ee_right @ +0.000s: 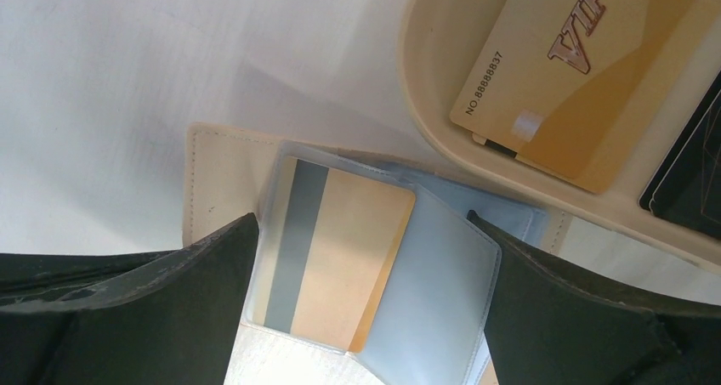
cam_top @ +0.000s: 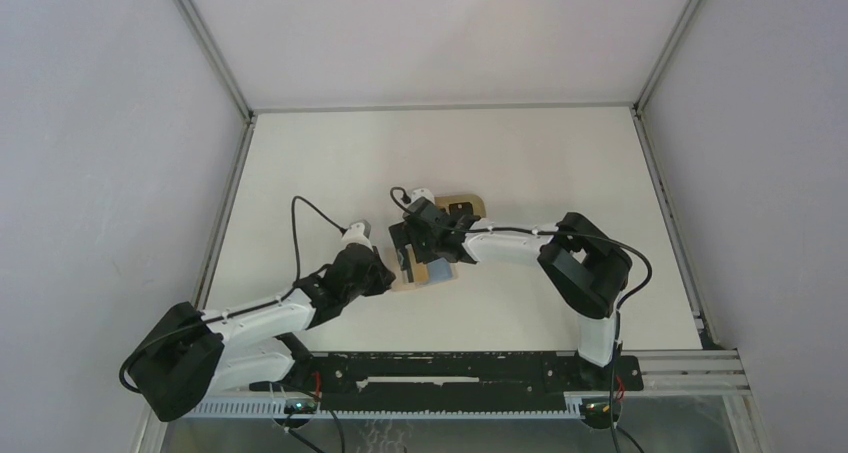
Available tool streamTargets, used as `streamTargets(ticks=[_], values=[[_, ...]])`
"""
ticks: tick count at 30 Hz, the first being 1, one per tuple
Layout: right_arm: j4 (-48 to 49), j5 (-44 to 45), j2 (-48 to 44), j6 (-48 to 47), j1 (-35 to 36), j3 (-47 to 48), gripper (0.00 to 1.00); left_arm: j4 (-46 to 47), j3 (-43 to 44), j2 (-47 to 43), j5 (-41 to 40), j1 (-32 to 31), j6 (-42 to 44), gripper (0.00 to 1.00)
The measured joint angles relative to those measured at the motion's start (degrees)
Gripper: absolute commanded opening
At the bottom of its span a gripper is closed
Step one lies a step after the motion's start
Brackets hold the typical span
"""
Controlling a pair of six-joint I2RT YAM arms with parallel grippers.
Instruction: Take the credit cards out of the card holder
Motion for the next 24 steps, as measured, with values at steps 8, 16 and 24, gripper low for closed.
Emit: streamTargets(ticks=[8,16,24], values=[[0.09,-1.49,-1.2,-3.56,-0.85,1.9,1.0,0.0,0.0,0.11,-0.04,0.0,0.0,0.0],[9.44,-8.02,-13.11,-4.55,-4.02,-2.95,1.0,-0.02,-0.11,0.11,-0.11,0.0,-0.02,0.0],[20.96,-23.21,-12.81,1.57,-7.82,-14.38,0.89,0.26,-1.03,0.57,-1.05,-0.02,-0.55,0.0]])
